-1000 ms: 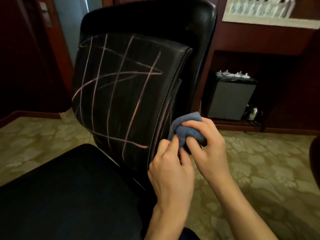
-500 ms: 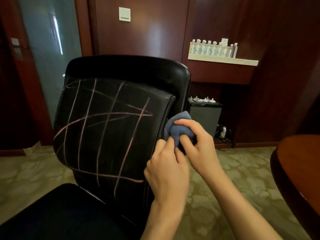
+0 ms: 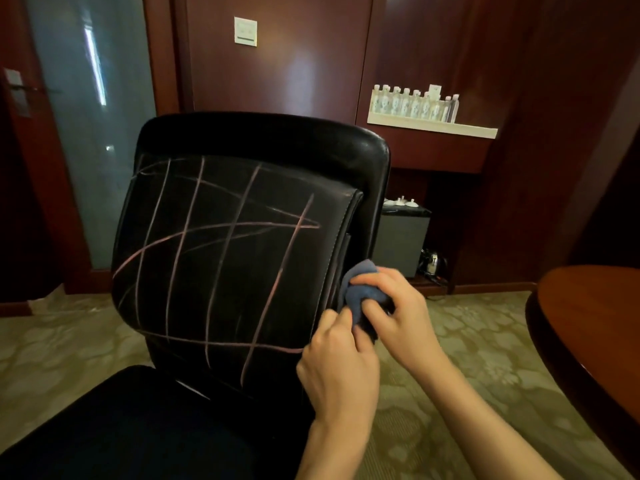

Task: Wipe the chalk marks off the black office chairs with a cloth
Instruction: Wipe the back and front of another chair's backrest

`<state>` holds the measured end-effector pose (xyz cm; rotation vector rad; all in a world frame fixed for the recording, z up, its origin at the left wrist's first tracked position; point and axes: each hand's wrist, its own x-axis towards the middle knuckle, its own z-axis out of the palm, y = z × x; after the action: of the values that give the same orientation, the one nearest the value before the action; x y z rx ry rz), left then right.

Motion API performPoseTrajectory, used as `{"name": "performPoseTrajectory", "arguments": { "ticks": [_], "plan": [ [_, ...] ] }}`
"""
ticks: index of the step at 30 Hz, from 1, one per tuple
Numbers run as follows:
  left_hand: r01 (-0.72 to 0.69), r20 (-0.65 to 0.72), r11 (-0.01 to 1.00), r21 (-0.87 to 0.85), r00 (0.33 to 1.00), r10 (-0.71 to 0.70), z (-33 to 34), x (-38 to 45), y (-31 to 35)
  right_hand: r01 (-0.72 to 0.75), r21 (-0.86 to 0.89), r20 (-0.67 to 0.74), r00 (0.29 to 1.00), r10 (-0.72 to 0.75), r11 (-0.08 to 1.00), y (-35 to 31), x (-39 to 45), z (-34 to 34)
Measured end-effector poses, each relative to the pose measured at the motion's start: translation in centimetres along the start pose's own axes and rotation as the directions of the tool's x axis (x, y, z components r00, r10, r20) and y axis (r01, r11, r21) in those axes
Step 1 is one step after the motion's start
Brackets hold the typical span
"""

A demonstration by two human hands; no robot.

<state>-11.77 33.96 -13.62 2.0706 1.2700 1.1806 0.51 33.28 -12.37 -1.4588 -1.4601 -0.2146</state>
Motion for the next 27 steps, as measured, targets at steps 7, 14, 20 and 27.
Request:
{"name": "performPoseTrajectory", "arguments": {
  "ticks": [7,14,20,27],
  "plan": [
    [-0.088,-0.078,0.993,-0.074,0.994,0.083,-1.9,2.8,2.8,-0.001,-0.052,-0.104,0.995,-0.004,0.999,-2.7,3.8,-2.1],
    [-0.098,-0.100,0.994,-0.057,0.991,0.092,2.4,-0.5,-1.4,-0.038,-0.026,-0.082,0.996,0.036,0.999,0.4,-1.2,1.2],
    [-0.024,0.041,0.998,0.051,0.999,0.022,5.0,-4.7,-6.3,-0.100,0.016,0.017,0.995,0.099,0.995,3.4,-7.6,4.1],
    [0.019,0.074,1.000,0.017,0.997,-0.020,4.3,-6.2,-7.6,-0.118,-0.115,0.052,0.991,0.125,0.986,3.9,-9.7,4.3]
  ]
}}
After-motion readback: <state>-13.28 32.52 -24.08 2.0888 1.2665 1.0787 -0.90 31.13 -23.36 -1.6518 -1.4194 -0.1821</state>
